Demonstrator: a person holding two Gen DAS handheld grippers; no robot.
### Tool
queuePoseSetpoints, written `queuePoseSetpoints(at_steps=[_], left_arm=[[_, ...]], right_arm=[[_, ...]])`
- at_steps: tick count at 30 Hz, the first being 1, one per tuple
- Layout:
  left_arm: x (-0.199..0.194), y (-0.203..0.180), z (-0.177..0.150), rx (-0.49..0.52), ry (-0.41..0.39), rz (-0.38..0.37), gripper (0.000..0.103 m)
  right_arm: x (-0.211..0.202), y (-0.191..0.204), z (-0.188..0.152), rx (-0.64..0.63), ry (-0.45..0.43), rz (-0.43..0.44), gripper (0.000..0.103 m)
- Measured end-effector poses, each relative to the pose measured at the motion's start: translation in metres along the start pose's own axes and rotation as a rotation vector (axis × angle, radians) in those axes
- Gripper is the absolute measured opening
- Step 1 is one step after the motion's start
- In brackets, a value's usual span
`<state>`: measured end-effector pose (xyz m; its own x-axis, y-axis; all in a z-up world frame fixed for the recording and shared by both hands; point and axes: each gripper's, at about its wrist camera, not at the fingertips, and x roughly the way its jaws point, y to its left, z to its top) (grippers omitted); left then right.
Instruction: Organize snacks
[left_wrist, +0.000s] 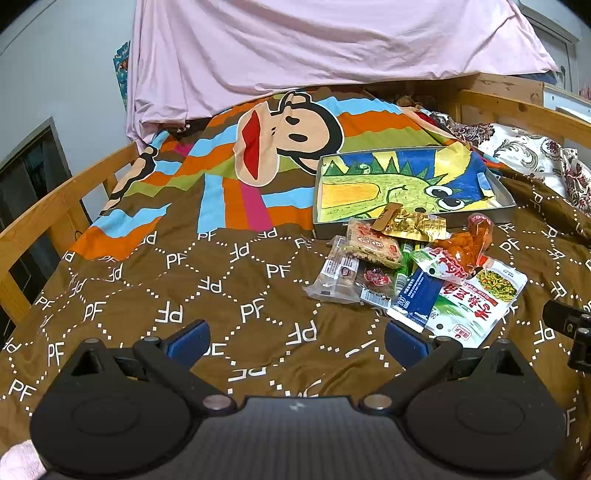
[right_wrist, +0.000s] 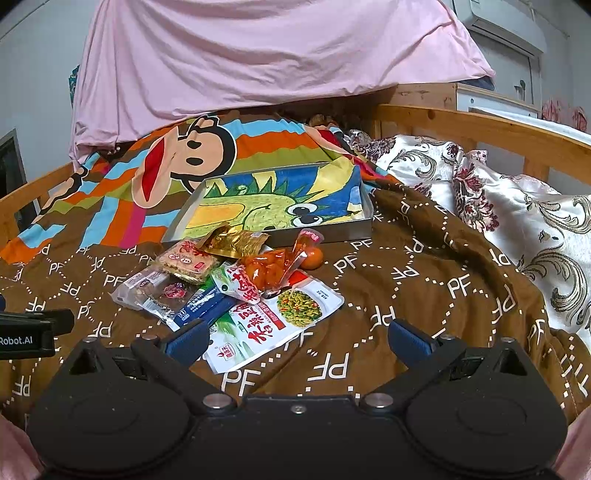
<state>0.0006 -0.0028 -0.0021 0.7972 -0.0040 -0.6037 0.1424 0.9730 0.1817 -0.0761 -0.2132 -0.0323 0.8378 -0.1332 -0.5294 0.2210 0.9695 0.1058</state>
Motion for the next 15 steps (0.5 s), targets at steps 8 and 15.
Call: queuePoseSetpoints(at_steps=[8, 15], left_arm=[[0.0006, 0.0003, -0.0006, 0.0, 0.001, 0.0, 0.103], [0.0006, 0.0003, -0.0017, -0.001, 0.0, 0.0, 0.103]], right_arm=[[0.0003, -0.0003, -0.0011, -0.002, 0.0, 0.001, 0.102], [0.0012, -0.0003, -0.0016, -0.002, 0.002, 0.0, 0.102]])
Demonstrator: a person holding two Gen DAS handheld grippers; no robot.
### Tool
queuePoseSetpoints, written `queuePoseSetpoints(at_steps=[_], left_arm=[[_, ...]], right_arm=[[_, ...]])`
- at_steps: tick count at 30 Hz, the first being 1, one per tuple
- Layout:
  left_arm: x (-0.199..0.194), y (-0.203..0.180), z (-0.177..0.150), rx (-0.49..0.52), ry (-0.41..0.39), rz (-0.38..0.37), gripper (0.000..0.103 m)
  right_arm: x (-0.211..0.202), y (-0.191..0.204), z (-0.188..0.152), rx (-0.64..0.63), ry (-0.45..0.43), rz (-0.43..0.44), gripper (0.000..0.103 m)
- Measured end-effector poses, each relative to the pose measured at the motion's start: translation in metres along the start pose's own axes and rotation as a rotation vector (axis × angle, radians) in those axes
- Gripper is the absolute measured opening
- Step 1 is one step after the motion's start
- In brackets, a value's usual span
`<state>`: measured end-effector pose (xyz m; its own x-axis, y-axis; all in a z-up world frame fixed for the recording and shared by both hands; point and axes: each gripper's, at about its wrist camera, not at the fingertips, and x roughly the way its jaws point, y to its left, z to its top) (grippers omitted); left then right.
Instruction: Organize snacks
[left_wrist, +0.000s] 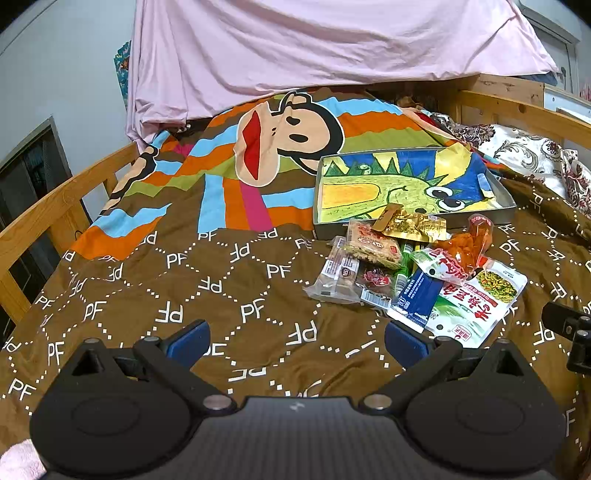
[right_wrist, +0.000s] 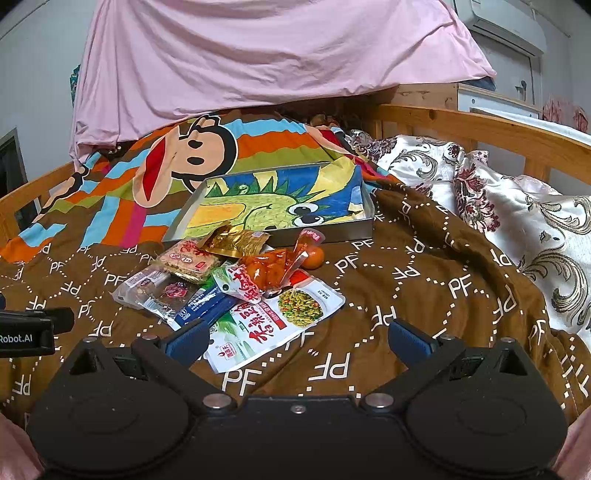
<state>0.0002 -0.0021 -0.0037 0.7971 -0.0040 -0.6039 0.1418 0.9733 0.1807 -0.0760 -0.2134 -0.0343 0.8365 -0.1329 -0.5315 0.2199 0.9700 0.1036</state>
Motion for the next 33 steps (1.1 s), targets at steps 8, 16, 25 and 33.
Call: queuePoseSetpoints(at_steps=[8, 16, 25, 33], left_arm=[[0.002, 0.0, -0.003, -0.001, 0.007, -0.003, 0.103], [0.009, 0.005, 0.003, -0.029, 0.056, -0.031, 0.103], [0.028, 0.008, 0.014, -0.048, 0.146, -0.081, 0.103], [0.056, -0.001, 0.035, 0.046, 0.147, -0.161, 0.103]], right_arm=[[0.002, 0.002, -0.002, -0.005, 0.006, 0.003, 0.102], [0.005, 0.002, 0.0, -0.003, 0.036, 0.003, 0.103], [0.022, 0.002, 0.003, 0.001, 0.122, -0.003, 0.102], [0.046, 0.003, 0.011, -0.053, 0.223, 0.04, 0.102]])
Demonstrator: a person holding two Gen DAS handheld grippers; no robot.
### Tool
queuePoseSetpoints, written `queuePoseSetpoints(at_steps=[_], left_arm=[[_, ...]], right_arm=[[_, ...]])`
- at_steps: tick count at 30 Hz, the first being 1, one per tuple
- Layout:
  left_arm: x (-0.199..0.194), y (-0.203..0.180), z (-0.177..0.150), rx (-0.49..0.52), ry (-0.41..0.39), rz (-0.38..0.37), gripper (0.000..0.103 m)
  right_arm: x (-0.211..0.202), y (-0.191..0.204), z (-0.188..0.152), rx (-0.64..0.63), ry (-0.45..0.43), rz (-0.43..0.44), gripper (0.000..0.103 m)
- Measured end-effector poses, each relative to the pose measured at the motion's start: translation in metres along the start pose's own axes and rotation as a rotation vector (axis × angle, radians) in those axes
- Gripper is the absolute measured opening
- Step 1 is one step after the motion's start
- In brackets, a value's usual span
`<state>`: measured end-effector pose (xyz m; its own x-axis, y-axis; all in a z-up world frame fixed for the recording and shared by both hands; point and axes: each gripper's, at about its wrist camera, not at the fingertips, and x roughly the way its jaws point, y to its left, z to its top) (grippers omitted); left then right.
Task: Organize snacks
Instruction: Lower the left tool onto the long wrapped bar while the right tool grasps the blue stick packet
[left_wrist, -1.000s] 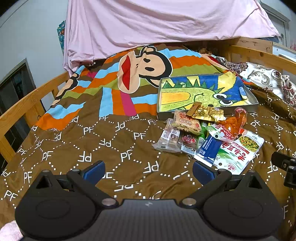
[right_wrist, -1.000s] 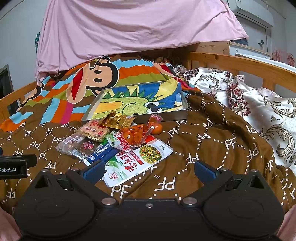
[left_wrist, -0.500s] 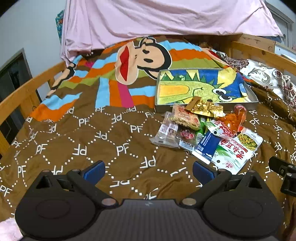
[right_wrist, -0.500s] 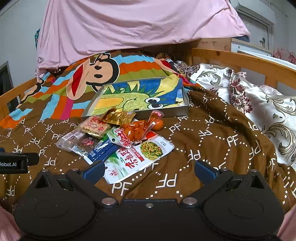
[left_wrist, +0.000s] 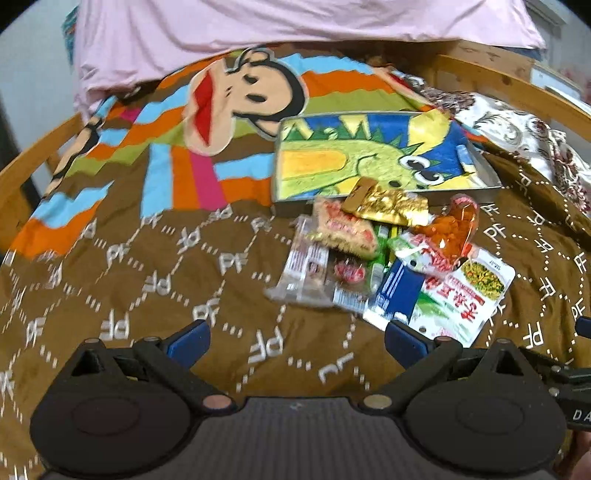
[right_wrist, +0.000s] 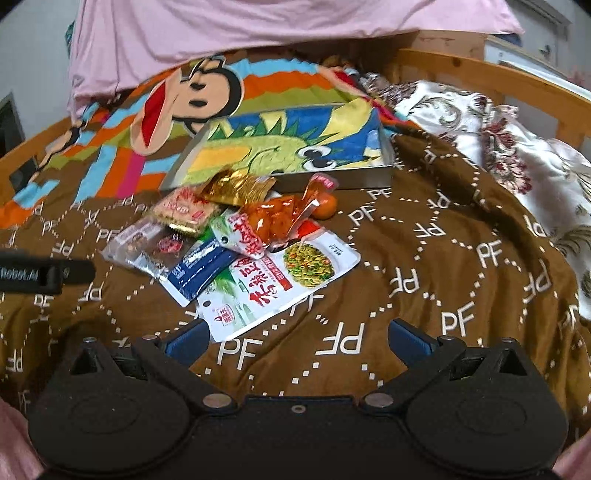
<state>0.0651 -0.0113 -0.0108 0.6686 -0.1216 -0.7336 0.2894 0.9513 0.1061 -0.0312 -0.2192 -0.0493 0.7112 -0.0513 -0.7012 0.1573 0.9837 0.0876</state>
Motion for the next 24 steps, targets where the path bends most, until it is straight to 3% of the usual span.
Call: queuePoseSetpoints(at_steps=[7, 12, 19, 24], left_arm=[[0.023, -0.002, 0.015, 0.052, -0.023, -0.112, 0.103], [0.043, 0.006, 0.028, 0.044, -0.011, -0.144, 0.103], [0.073, 0.032, 0.046, -0.101, -0.005, -0.177, 0.103], [0.088, 0.046, 0.049, -0.163, 0.05, -0.182, 0.103]], right_arm=[[0.015, -0.003, 0.022, -0.141, 0.006, -0.003, 0.102], [0.038, -0.009, 0.037, -0.191, 0.001, 0.017, 0.102], [0.071, 0.002, 0.054, -0.167, -0.019, 0.107, 0.102], [0.079, 0.012, 0.054, -0.201, -0.04, 0.161, 0.102]])
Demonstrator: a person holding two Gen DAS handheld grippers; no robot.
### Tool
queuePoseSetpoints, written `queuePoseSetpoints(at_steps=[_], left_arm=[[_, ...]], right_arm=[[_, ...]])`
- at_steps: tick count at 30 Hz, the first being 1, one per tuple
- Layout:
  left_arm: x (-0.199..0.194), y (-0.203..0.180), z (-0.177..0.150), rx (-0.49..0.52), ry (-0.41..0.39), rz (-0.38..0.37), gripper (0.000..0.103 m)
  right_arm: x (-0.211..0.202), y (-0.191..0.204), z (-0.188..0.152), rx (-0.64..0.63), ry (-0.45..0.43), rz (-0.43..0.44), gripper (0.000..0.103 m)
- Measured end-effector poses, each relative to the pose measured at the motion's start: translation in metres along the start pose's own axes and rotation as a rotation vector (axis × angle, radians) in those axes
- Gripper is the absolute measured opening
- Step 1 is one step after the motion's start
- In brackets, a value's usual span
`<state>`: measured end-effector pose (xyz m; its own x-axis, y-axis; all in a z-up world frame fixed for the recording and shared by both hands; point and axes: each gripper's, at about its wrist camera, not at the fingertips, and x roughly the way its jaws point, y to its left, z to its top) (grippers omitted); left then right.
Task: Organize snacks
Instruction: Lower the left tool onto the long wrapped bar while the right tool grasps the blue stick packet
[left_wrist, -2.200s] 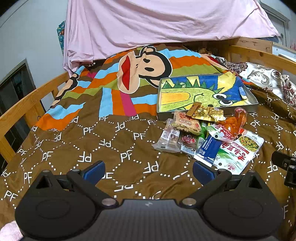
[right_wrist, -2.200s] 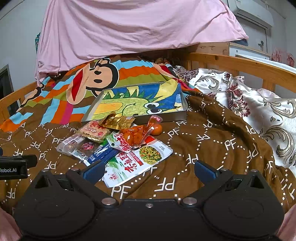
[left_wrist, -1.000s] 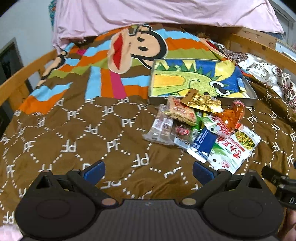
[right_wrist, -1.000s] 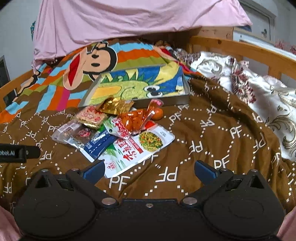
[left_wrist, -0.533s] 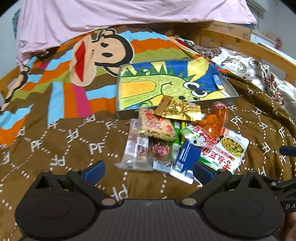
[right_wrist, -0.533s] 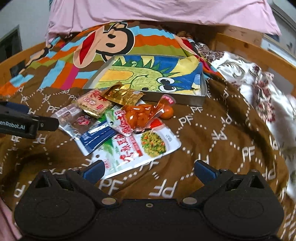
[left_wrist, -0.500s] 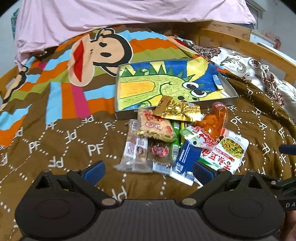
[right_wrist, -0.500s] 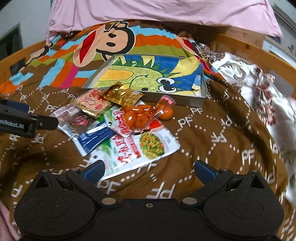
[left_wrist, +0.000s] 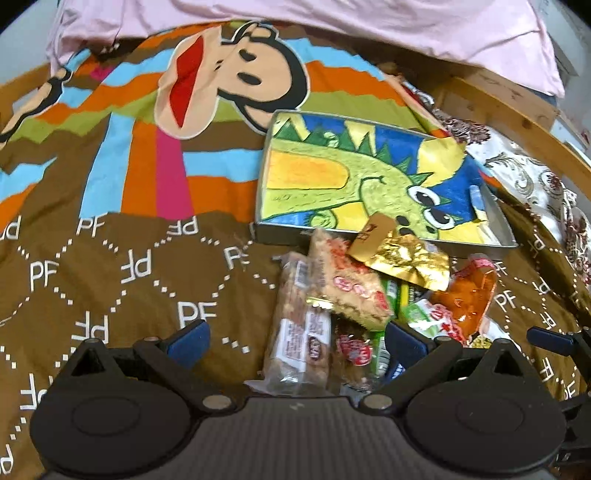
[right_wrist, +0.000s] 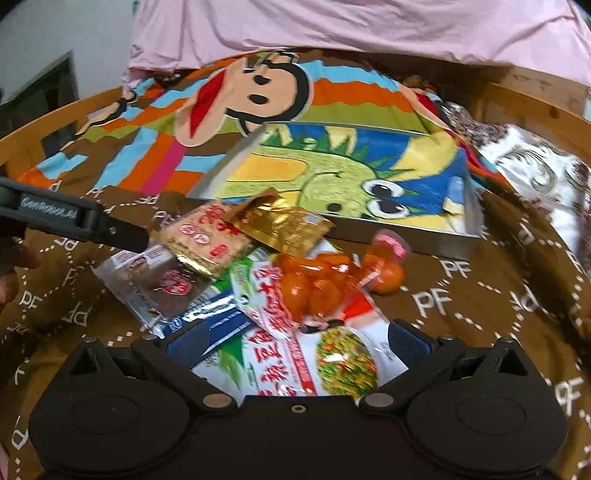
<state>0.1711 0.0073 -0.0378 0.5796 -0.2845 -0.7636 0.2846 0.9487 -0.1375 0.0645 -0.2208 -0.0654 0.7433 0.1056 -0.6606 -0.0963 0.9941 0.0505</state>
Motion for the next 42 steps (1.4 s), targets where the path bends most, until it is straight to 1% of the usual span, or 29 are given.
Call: queuePoseSetpoints(at_steps=[2, 6, 8, 10, 14, 18, 20, 22, 25, 29, 30, 32, 33, 34, 36, 38, 39, 40, 41, 42], left_arm=[[0.002, 0.004, 0.003, 0.002, 0.024, 0.005, 0.103], [0.009, 0.014, 0.011, -0.012, 0.069, -0.041, 0.103], [0.015, 0.021, 0.013, -0.047, 0.092, -0.066, 0.103], [0.021, 0.029, 0.014, -0.097, 0.115, -0.087, 0.103], [0.032, 0.047, 0.015, -0.225, 0.14, -0.143, 0.103], [0.039, 0.062, 0.013, -0.338, 0.142, -0.198, 0.102], [0.041, 0.066, 0.012, -0.373, 0.134, -0.218, 0.102], [0.043, 0.067, 0.012, -0.383, 0.128, -0.221, 0.102], [0.045, 0.061, 0.012, -0.347, 0.129, -0.212, 0.102], [0.044, 0.049, 0.011, -0.262, 0.118, -0.195, 0.102], [0.045, 0.046, 0.01, -0.242, 0.116, -0.188, 0.1], [0.043, 0.04, 0.007, -0.197, 0.099, -0.186, 0.096], [0.042, 0.037, 0.006, -0.168, 0.091, -0.189, 0.092], [0.042, 0.032, 0.005, -0.134, 0.086, -0.189, 0.089], [0.042, 0.024, 0.002, -0.066, 0.09, -0.17, 0.083], [0.04, 0.015, -0.001, -0.003, 0.092, -0.149, 0.076], [0.04, 0.01, -0.003, 0.037, 0.098, -0.134, 0.069], [0.04, 0.006, -0.005, 0.068, 0.102, -0.121, 0.063], [0.039, 0.002, -0.007, 0.096, 0.103, -0.106, 0.061], [0.037, 0.0, -0.009, 0.118, 0.095, -0.089, 0.057]], right_arm=[[0.004, 0.001, 0.0, 0.024, 0.021, 0.045, 0.102], [0.013, 0.006, 0.004, 0.105, 0.071, 0.164, 0.102], [0.018, 0.011, 0.007, 0.125, 0.085, 0.195, 0.102], [0.023, 0.016, 0.008, 0.142, 0.099, 0.204, 0.102], [0.033, 0.021, 0.012, 0.2, 0.11, 0.187, 0.102], [0.042, 0.023, 0.014, 0.24, 0.103, 0.119, 0.102], [0.044, 0.026, 0.014, 0.25, 0.099, 0.068, 0.1], [0.046, 0.026, 0.015, 0.255, 0.09, 0.037, 0.098], [0.05, 0.027, 0.016, 0.259, 0.078, -0.002, 0.097], [0.056, 0.034, 0.015, 0.229, 0.064, -0.03, 0.096], [0.058, 0.037, 0.015, 0.208, 0.064, -0.038, 0.095], [0.059, 0.043, 0.014, 0.158, 0.074, -0.065, 0.085], [0.059, 0.046, 0.013, 0.138, 0.074, -0.068, 0.084], [0.058, 0.047, 0.012, 0.128, 0.076, -0.061, 0.08], [0.056, 0.048, 0.012, 0.117, 0.079, -0.056, 0.076], [0.054, 0.048, 0.011, 0.112, 0.082, -0.051, 0.069], [0.053, 0.048, 0.011, 0.11, 0.084, -0.049, 0.067], [0.052, 0.047, 0.011, 0.109, 0.087, -0.046, 0.063], [0.051, 0.047, 0.01, 0.11, 0.092, -0.04, 0.054], [0.049, 0.048, 0.009, 0.108, 0.095, -0.037, 0.051]])
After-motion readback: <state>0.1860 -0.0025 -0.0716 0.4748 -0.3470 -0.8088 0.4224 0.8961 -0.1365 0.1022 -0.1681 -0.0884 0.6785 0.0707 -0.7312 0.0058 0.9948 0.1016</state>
